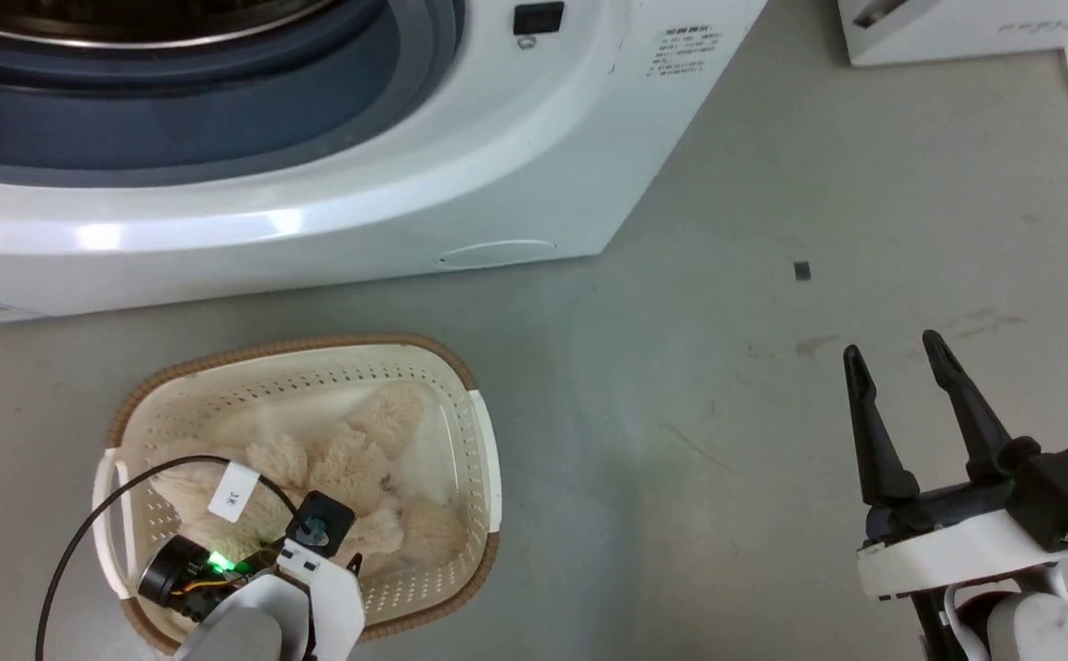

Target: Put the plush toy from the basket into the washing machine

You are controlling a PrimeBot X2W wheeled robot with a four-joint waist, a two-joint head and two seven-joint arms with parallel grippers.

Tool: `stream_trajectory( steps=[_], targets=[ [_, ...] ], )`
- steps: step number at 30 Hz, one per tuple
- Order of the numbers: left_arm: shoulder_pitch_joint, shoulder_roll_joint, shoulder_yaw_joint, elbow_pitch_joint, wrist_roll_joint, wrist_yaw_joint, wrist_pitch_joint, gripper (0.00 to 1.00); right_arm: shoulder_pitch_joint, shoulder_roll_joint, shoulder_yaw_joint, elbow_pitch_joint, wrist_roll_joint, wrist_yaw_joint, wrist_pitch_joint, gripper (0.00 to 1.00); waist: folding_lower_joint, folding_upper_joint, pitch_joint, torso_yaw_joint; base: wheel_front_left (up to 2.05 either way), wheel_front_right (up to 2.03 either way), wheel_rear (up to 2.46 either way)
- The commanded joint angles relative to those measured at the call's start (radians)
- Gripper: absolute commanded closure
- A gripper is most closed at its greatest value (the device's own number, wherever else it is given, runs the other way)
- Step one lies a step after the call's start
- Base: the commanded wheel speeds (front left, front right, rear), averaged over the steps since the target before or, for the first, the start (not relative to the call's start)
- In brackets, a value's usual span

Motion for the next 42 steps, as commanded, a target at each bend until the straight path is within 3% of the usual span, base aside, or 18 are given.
stream_trajectory(
  steps=[1, 25, 26, 27, 37, 42],
  targets=[
    [-0.031, 0.011, -0.028, 0.034, 0.006, -0.009, 0.002, 0.00, -0.021, 0.000, -0.002, 0.002, 0.010, -0.001, -0.013, 0.00, -0.0001, 0.0000, 0.024, -0.009, 0.00, 0.00, 0.00],
    [-0.236, 0.078, -0.235, 0.283, 0.023, -0.008, -0.063, 0.00, -0.086, 0.000, -0.014, 0.002, 0.053, -0.001, -0.063, 0.00, -0.0001, 0.0000, 0.218, -0.051, 0.00, 0.00, 0.00],
    [-0.237, 0.078, -0.236, 0.288, 0.019, -0.010, -0.061, 0.40, -0.088, 0.000, -0.014, 0.002, 0.053, -0.001, -0.064, 0.00, -0.0001, 0.0000, 0.220, -0.051, 0.00, 0.00, 0.00],
    [-0.235, 0.077, -0.237, 0.288, 0.014, -0.012, -0.056, 1.00, -0.089, 0.000, -0.013, 0.002, 0.053, -0.001, -0.064, 0.00, -0.0001, 0.0000, 0.220, -0.051, 0.00, 0.00, 0.00],
    [-0.205, 0.062, -0.229, 0.288, -0.031, -0.023, -0.063, 1.00, -0.094, 0.000, -0.015, 0.017, 0.054, -0.001, -0.064, 0.00, -0.0001, 0.0000, 0.174, -0.044, 0.00, 0.00, 0.00],
    [-0.177, 0.050, -0.223, 0.288, -0.050, -0.004, -0.111, 1.00, -0.087, 0.000, -0.020, 0.033, 0.057, -0.001, -0.064, 0.00, -0.0001, 0.0000, 0.114, -0.032, 0.00, 0.00, 0.00]
  ],
)
